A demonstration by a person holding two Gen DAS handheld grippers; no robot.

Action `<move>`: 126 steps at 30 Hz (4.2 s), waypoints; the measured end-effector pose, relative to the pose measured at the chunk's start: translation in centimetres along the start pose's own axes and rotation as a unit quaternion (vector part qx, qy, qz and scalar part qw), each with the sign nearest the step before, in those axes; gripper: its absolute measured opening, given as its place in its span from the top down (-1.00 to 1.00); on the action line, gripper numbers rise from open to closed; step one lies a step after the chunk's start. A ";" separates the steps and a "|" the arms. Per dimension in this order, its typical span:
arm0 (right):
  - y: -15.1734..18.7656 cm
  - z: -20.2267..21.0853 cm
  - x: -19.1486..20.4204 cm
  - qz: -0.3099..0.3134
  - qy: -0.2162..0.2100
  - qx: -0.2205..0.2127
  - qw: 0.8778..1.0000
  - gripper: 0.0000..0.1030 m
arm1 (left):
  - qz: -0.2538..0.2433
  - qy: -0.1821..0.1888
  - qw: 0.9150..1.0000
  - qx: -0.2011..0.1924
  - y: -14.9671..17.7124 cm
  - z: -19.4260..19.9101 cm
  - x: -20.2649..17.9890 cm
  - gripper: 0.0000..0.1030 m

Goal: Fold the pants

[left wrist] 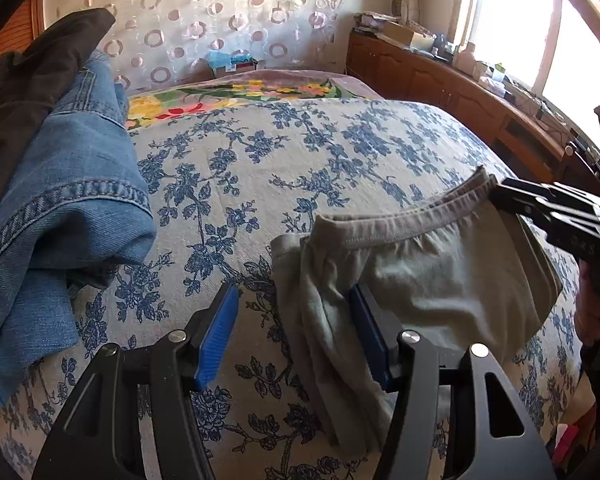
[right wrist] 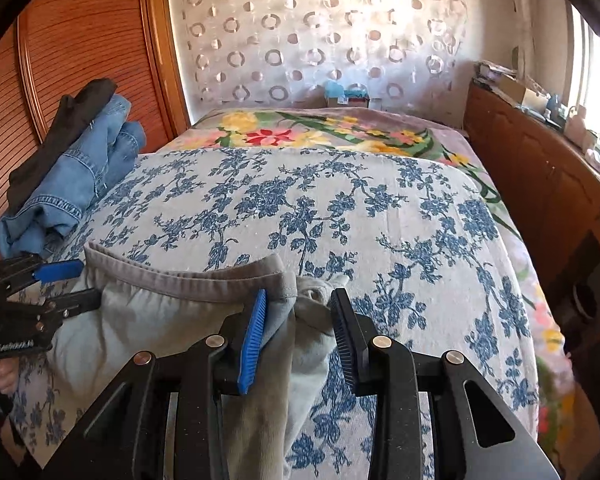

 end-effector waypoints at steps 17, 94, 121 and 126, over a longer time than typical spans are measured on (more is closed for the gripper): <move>7.3 6.3 0.3 -0.004 -0.052 -0.004 0.999 0.33 | -0.010 0.026 0.999 -0.017 1.4 2.6 -1.5 -0.15; 11.7 16.0 0.1 0.016 -0.056 -0.037 0.998 0.78 | -0.061 0.037 0.995 -0.070 8.8 11.0 -5.9 -0.56; 5.6 6.7 1.3 0.062 -0.081 -0.015 0.995 0.84 | -0.045 0.040 0.998 -0.030 4.1 4.5 -3.1 -0.59; 5.5 5.1 0.9 0.050 -0.072 -0.006 0.996 0.83 | -0.042 0.041 0.998 -0.018 3.4 3.1 -2.8 -0.59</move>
Point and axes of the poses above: each gripper's, at about its wrist camera, not at the fingertips, and z roughly against the way its jaws point, x to its left, y to its underside, the point moved 6 cm from there along -z, roughly the way its jaws point, and after that the axes turned 4 degrees about x, right-handed, at the moved point
